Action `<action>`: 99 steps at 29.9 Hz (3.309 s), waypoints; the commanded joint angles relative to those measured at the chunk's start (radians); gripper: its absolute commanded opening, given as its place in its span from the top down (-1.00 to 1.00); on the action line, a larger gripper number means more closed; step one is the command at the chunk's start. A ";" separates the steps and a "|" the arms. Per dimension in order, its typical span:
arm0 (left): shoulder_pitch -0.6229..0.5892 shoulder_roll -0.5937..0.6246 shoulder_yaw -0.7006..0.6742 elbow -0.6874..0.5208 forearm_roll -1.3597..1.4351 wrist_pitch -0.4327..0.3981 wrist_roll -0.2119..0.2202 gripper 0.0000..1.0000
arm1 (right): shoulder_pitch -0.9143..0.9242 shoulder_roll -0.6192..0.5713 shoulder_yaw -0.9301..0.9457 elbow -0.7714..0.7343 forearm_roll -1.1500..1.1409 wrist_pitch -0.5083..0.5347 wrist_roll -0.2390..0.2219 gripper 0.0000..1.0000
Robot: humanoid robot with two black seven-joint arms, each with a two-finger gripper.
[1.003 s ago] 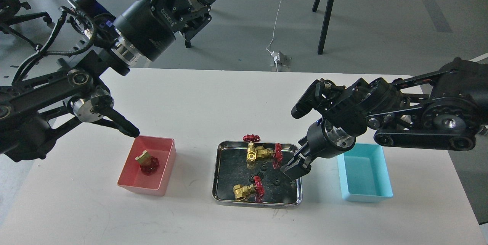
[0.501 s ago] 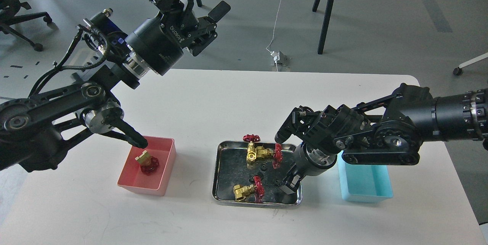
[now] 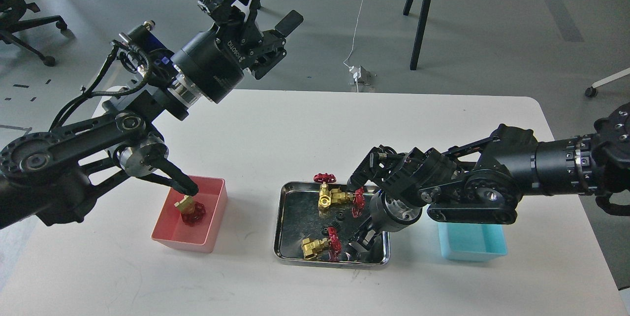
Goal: Place valve in pink box and gear in blue box
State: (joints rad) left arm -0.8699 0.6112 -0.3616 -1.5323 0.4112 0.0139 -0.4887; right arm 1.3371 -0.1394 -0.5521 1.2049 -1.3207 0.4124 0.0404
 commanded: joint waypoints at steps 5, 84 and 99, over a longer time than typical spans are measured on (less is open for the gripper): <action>0.003 -0.001 0.000 0.003 0.000 0.000 0.000 -0.81 | -0.019 0.014 0.003 -0.010 0.001 -0.018 0.001 -0.22; 0.035 -0.126 -0.005 0.055 0.001 -0.006 0.000 -0.83 | 0.014 -0.581 0.216 0.231 0.020 -0.064 0.030 0.82; 0.040 -0.151 0.001 0.058 0.003 -0.006 0.000 -0.84 | -0.205 -0.801 0.251 0.312 -0.008 -0.112 0.029 0.26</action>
State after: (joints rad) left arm -0.8332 0.4601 -0.3622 -1.4757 0.4140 0.0076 -0.4887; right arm 1.1405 -0.9385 -0.3092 1.5193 -1.3285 0.3089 0.0691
